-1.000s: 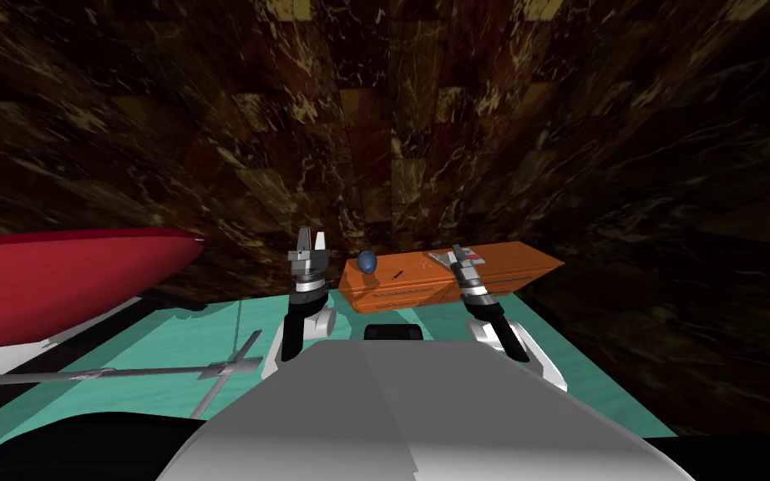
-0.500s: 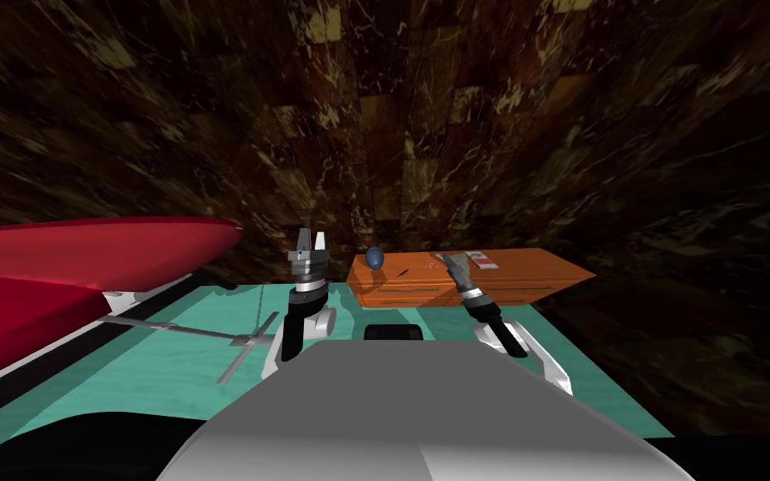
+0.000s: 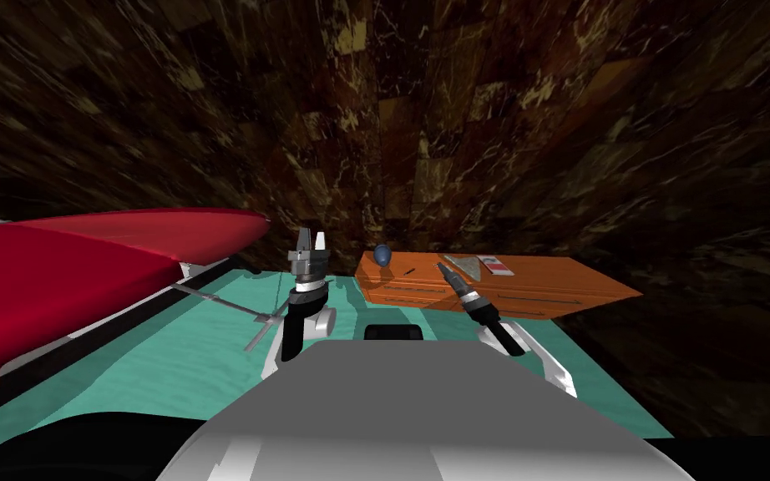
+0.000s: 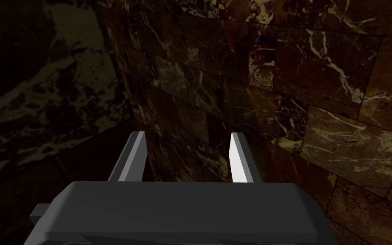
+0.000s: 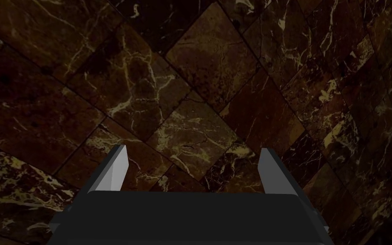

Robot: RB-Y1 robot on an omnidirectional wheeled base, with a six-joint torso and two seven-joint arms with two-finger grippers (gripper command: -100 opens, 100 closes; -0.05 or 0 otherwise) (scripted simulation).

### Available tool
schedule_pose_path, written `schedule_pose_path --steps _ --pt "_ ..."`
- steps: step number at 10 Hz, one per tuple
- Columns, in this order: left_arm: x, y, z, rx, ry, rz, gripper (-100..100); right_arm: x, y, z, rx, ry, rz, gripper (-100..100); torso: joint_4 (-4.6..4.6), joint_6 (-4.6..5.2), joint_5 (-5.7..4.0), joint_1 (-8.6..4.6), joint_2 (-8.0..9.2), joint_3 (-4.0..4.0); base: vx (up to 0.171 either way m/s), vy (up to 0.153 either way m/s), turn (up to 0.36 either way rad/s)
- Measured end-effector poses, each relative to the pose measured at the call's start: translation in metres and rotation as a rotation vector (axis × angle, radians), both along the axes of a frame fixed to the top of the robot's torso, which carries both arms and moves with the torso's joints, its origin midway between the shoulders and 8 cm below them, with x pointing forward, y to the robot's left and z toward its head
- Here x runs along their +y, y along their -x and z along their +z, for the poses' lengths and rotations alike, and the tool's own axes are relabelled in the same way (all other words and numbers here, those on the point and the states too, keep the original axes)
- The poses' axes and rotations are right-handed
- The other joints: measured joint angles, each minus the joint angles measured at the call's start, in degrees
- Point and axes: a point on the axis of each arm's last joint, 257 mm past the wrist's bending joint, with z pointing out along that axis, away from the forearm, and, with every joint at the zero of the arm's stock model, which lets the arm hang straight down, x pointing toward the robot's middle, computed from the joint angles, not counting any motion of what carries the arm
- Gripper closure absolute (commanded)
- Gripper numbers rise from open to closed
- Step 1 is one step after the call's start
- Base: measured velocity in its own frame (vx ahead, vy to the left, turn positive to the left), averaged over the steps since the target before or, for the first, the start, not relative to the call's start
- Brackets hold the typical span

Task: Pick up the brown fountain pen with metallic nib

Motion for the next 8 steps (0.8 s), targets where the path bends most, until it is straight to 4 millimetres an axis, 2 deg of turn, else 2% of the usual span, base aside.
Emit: schedule_pose_path --steps 2,4,7,8 --pt "0.000 0.000 0.000 0.000 0.000 0.000 0 -0.006 -0.003 -0.017 0.029 0.058 0.005 -100 -0.02 -0.05 0.00 -0.01 -0.09 -0.05 -0.033 0.007 0.223" --pt "0.000 0.000 0.000 0.000 0.000 0.000 0 -0.012 0.002 -0.051 0.079 0.143 0.013 -100 -0.01 -0.05 0.00 0.00 -0.01 -0.01 -0.067 0.007 0.390" --pt "0.000 0.000 0.000 0.000 0.000 0.000 0 -0.031 0.008 -0.099 0.161 0.320 0.045 -100 0.00 -0.05 0.00 0.01 -0.01 0.00 -0.045 0.014 0.225" --pt "0.000 0.000 0.000 0.000 0.000 0.000 0 -0.036 0.011 -0.108 0.182 0.354 0.050 -100 -0.01 0.02 0.00 -0.01 -0.05 -0.03 -0.039 0.018 0.354"
